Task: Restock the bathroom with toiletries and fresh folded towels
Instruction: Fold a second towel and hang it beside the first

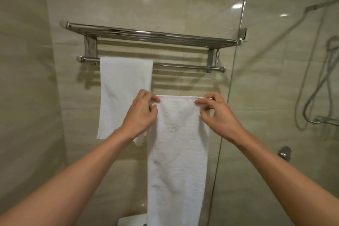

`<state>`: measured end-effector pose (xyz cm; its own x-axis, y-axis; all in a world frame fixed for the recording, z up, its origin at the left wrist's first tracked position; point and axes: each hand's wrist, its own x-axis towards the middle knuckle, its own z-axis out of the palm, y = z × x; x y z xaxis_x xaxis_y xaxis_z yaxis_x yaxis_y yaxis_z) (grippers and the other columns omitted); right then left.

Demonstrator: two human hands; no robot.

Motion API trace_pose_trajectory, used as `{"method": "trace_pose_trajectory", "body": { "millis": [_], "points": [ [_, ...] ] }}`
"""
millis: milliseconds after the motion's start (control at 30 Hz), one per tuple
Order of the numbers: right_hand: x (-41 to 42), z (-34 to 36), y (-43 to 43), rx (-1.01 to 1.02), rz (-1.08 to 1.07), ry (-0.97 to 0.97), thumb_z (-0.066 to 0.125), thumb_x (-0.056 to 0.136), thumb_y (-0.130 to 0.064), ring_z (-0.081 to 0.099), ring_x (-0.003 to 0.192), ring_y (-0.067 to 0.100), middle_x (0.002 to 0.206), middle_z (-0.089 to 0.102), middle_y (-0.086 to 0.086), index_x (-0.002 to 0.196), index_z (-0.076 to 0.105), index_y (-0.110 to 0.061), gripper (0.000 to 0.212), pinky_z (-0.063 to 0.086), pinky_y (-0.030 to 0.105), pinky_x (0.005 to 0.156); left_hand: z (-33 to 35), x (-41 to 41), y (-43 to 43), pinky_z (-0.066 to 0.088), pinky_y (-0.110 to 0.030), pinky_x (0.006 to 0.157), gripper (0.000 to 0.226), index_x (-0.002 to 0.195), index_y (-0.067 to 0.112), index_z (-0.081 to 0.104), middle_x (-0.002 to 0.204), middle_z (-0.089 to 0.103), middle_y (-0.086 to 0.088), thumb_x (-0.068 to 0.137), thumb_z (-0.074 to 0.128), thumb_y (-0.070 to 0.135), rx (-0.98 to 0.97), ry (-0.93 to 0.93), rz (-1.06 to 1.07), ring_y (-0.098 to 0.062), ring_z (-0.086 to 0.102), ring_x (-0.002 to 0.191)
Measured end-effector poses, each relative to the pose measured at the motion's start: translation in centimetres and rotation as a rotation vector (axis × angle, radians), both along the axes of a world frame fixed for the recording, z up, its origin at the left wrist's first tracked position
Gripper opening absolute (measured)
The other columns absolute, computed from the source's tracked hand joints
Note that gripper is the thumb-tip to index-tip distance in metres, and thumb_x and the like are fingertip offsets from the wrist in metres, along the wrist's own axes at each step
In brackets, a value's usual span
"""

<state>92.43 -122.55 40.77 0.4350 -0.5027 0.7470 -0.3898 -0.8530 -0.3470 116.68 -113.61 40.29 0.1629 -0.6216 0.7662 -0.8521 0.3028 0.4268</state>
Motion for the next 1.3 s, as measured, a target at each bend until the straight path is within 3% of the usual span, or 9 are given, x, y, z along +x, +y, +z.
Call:
{"method": "trace_pose_trajectory", "body": {
  "millis": [67,167,333,500,567,667,900,1067,1300],
  "points": [
    [0.2,1.1,-1.3,-0.006,0.012,0.022,0.061,0.089,-0.005,0.057,0.094,0.003,0.112,0.046,-0.005,0.118,0.067,-0.016,0.032,0.040,0.009,0.091,1.2,-0.2,-1.3,0.045,-0.022,0.072,0.021,0.108,0.013,0.061,0.110,0.044,0.005,0.093,0.049,0.005,0.010,0.011,0.023,-0.007,0.052,0.079],
    [0.2,2.6,-3.2,-0.013,0.032,0.030,0.062,0.090,-0.010,0.056,0.097,0.004,0.116,0.045,-0.006,0.122,0.065,-0.016,0.033,0.037,0.004,0.089,2.9,-0.4,-3.2,0.034,-0.012,0.083,0.025,0.112,0.012,0.060,0.113,0.043,0.005,0.092,0.049,0.003,-0.007,-0.017,0.059,-0.003,0.046,0.091],
    [0.3,5.3,-6.3,-0.026,0.068,0.006,0.063,0.091,-0.019,0.054,0.101,0.001,0.117,0.045,-0.008,0.124,0.063,-0.019,0.033,0.034,0.002,0.087,6.1,-0.3,-6.0,0.037,-0.019,0.085,0.021,0.109,0.013,0.059,0.112,0.042,0.005,0.093,0.050,0.003,0.007,-0.075,0.109,-0.008,0.047,0.089],
    [0.1,7.2,-9.5,-0.063,0.082,-0.001,0.063,0.092,-0.018,0.052,0.105,0.003,0.119,0.043,-0.007,0.126,0.062,-0.017,0.035,0.032,0.000,0.089,8.4,-0.2,-8.9,0.033,-0.015,0.083,0.023,0.108,0.010,0.059,0.111,0.040,0.004,0.092,0.045,-0.001,-0.013,-0.165,0.142,-0.011,0.048,0.099],
    [0.3,8.0,-10.8,-0.080,0.069,0.010,0.063,0.092,-0.019,0.050,0.111,0.009,0.121,0.041,-0.006,0.128,0.061,-0.016,0.036,0.033,0.006,0.095,9.2,-0.2,-10.0,0.032,-0.015,0.086,0.024,0.110,0.007,0.059,0.113,0.041,0.002,0.092,0.046,-0.004,-0.026,-0.201,0.157,-0.013,0.047,0.103],
    [0.5,9.1,-12.8,-0.109,0.037,0.075,0.061,0.092,-0.025,0.045,0.122,0.014,0.126,0.038,-0.006,0.134,0.056,-0.017,0.043,0.037,0.025,0.104,10.3,-0.4,-11.6,0.034,-0.018,0.086,0.023,0.109,0.005,0.058,0.114,0.043,-0.003,0.092,0.046,-0.005,-0.025,-0.211,0.184,-0.018,0.048,0.105],
    [1.6,10.9,-16.6,-0.209,-0.001,0.150,0.062,0.090,-0.032,0.033,0.129,0.017,0.133,0.034,0.001,0.137,0.049,-0.017,0.051,0.029,0.026,0.104,12.2,-0.5,-14.8,0.043,-0.037,0.098,0.027,0.114,0.006,0.054,0.123,0.043,-0.010,0.089,0.048,-0.002,0.029,-0.217,0.266,-0.027,0.050,0.112],
    [2.6,11.1,-19.3,-0.252,-0.054,0.232,0.063,0.086,-0.049,0.025,0.131,0.019,0.134,0.031,0.002,0.140,0.043,-0.020,0.064,0.036,0.040,0.106,13.2,-0.6,-16.9,0.037,-0.043,0.105,0.041,0.129,0.007,0.045,0.131,0.041,-0.016,0.093,0.048,0.027,0.220,-0.441,0.442,-0.029,0.039,0.120],
    [4.1,10.9,-21.3,-0.239,-0.100,0.260,0.060,0.079,-0.070,0.020,0.133,0.015,0.139,0.033,0.003,0.142,0.043,-0.020,0.082,0.036,0.041,0.109,12.7,0.3,-18.5,0.027,-0.046,0.111,0.064,0.134,0.009,0.042,0.142,0.038,-0.016,0.096,0.028,0.059,0.279,-0.625,0.569,-0.031,0.034,0.129]
  ]
}}
